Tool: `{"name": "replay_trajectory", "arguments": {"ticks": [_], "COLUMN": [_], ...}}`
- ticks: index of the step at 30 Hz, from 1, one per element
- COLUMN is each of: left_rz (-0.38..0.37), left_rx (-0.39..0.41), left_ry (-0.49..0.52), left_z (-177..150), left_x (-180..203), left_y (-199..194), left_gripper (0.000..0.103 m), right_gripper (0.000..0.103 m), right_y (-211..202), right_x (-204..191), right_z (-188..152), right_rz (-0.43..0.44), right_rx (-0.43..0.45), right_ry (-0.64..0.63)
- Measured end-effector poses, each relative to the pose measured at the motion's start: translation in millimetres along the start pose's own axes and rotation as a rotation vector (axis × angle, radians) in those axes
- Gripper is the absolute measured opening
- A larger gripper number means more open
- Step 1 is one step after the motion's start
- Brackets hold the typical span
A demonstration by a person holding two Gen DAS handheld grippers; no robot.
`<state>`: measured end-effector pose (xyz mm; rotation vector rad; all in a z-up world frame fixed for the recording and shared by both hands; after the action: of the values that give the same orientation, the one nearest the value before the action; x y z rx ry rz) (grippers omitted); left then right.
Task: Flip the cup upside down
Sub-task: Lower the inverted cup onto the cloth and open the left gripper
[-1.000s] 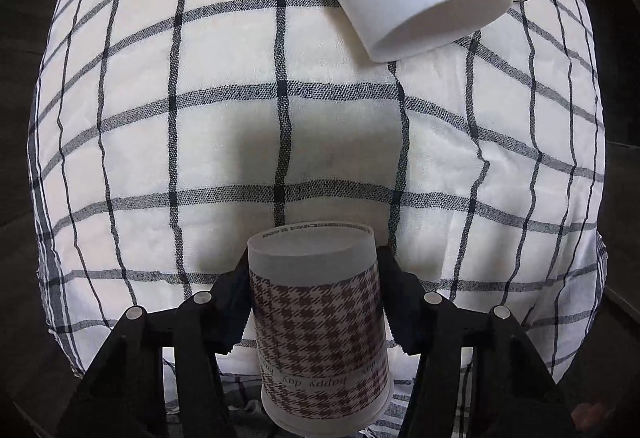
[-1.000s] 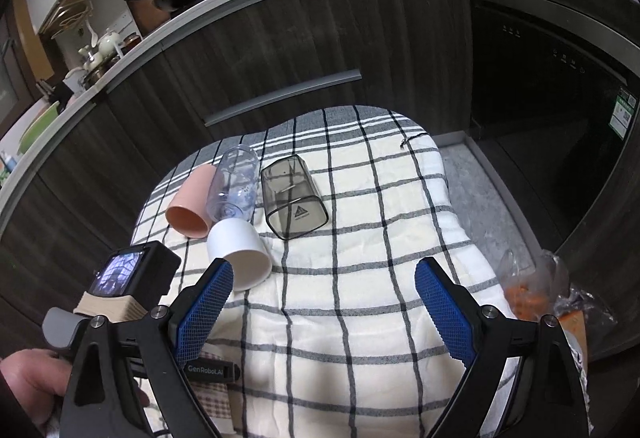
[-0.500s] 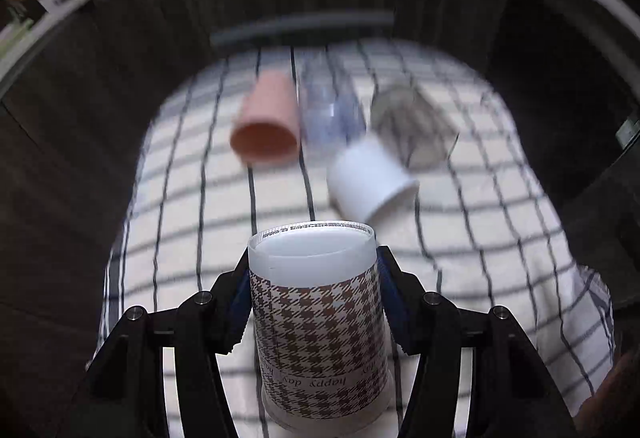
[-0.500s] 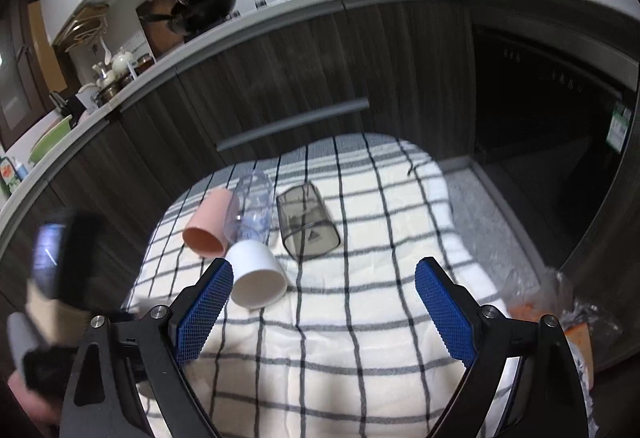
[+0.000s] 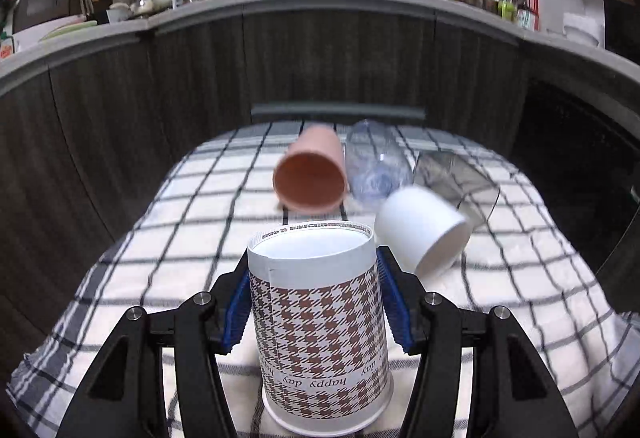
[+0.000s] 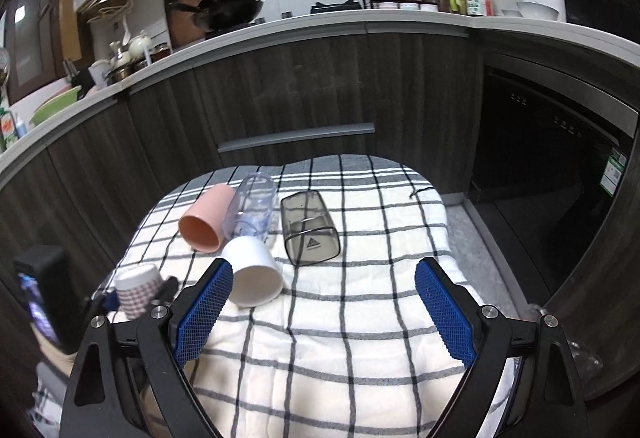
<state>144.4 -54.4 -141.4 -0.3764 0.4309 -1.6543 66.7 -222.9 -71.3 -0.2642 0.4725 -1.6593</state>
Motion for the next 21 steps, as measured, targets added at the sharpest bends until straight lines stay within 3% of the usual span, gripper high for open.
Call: {"name": "replay_trajectory", "arguments": {"ticks": [2,6,10,13,17,21], "left_rz": [0.011,0.033,0.032,0.050,0.105,0.118], "left_rx": [-0.004,-0.030,-0.053,-0.049,-0.064,-0.085], "left_ry": [0.008,0.015,0.025,0.034,0.067,0.034], "left_z": [-3.6,-11.9,-18.0,-15.8,-13.9,-14.0], "left_x": [2.1,3.8,6.4,6.0,4.3,-5.4], "left_y": [-6.1,-16.9,-22.3,-25.7,-32.5,-45.1], "left_gripper": [0.058,0.069,0.070,0.078,0.086,0.090], "right_gripper": [0.093,0.093,0.093,0.093,0.093,0.093], "right_y": [1.0,3.1,6.0,6.3,3.8,-2.7], "right_x": [-1.0,0.8,5.2,7.9,9.0,4.2], "right_z": [-1.3,-3.8,-5.6,-6.7,-5.4,-3.7], "right_rz": [0.006,0.010,0.012,0.015,0.009,0.011], "right_rx": [-0.008,-0.023,-0.036,-0.042,-0.029,-0.007], "right_ry": [-0.006,-0.003,0.017,0.028,0.024,0.010]}}
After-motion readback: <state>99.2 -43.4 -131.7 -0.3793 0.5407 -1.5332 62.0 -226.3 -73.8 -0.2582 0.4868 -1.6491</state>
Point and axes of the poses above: each gripper's, at about its wrist camera, not at the fingertips, and y roughly the way its jaws point, x to its right, z to its top, the point moved 4 cm from there along y, roughly the way its jaws point, and after that the axes turned 8 degrees about x, right-handed, at the moved point
